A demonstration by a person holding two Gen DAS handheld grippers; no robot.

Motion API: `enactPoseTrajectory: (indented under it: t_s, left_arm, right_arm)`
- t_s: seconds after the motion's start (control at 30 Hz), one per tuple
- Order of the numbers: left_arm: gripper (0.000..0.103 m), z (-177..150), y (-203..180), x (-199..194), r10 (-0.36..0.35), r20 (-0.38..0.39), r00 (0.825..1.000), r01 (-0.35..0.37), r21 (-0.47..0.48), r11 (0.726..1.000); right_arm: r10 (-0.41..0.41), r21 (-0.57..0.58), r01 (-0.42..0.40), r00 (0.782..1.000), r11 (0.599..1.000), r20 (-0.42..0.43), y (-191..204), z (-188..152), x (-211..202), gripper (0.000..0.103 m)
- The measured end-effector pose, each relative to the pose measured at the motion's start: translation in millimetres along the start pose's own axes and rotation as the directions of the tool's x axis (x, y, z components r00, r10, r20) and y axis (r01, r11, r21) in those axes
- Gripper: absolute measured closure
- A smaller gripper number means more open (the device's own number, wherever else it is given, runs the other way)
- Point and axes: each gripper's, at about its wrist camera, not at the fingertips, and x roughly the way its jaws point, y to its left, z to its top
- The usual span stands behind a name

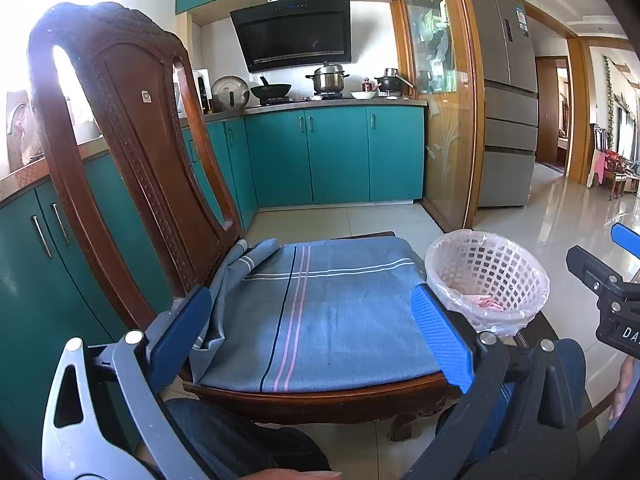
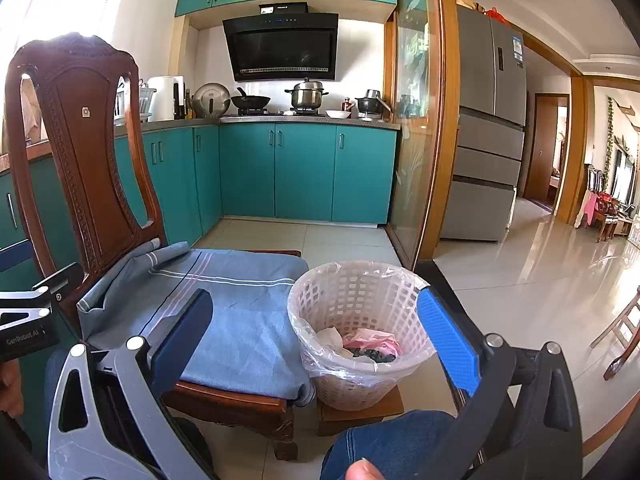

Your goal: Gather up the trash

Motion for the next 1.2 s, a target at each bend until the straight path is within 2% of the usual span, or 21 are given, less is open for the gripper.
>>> enactPoseTrajectory:
  t_s: [1.2]
  left_arm:
    - [0.003,-3,7,16,-0.017,-0.042,0.999,0.018,0.011,1.0]
  right_arm:
    - [0.008,0.014,-0.007,0.999,1.0,-0.039,4,-6,15,0.003]
